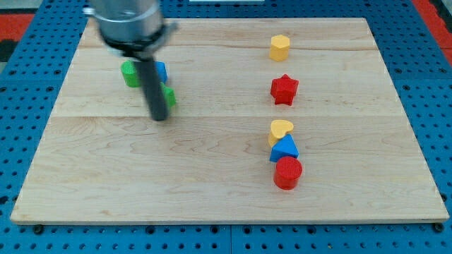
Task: Move the yellow heart slightly away from the blue triangle
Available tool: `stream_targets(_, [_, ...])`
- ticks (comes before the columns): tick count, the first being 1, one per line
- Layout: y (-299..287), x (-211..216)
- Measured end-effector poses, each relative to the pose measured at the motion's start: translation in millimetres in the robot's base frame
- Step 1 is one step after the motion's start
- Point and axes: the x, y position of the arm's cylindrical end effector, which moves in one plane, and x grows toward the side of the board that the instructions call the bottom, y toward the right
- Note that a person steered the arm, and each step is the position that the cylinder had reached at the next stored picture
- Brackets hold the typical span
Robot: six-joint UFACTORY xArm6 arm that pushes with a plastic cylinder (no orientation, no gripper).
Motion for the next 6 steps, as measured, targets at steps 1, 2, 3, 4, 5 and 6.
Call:
stream_targets(1, [27.0, 0.0])
stream_targets(2, [29.5, 0.0])
stream_targets(3, [112.5, 10.6])
stream_targets(4, [161.2, 27.9])
stream_targets(5, [215.7, 19.7])
stream_targets(6, [259.4, 16.1])
